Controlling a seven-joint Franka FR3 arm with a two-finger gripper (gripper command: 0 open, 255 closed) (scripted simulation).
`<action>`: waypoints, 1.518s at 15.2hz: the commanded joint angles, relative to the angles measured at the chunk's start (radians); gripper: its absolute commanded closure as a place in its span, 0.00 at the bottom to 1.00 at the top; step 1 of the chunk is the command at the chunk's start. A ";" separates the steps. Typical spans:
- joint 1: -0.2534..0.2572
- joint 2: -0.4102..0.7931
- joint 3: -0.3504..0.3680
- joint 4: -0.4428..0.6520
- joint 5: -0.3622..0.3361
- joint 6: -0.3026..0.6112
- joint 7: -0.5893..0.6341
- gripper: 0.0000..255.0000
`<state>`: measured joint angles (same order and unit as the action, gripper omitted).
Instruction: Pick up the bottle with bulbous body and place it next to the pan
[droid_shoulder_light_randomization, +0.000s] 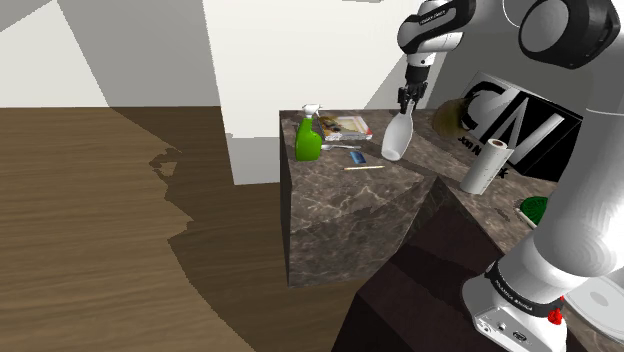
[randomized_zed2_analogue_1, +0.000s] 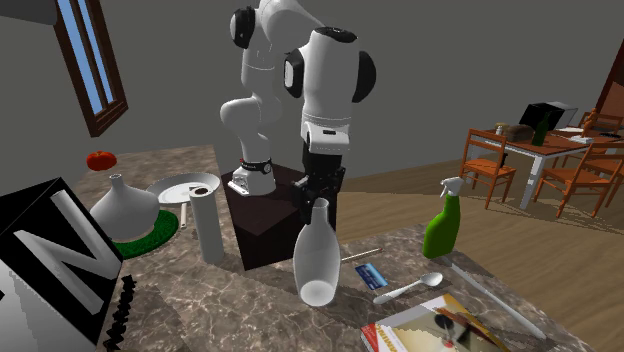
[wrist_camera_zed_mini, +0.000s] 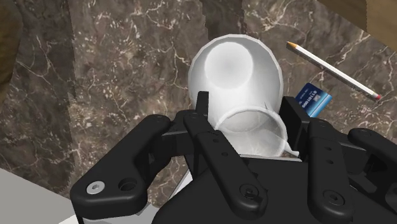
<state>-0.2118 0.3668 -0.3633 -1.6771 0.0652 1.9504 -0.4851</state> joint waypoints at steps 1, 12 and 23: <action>0.000 0.000 0.000 0.000 0.000 0.000 0.000 1.00; 0.001 -0.028 -0.005 0.069 -0.011 -0.096 0.003 1.00; -0.003 -0.044 -0.010 0.196 -0.017 -0.237 0.001 1.00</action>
<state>-0.2136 0.3226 -0.3724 -1.4973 0.0479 1.7287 -0.4832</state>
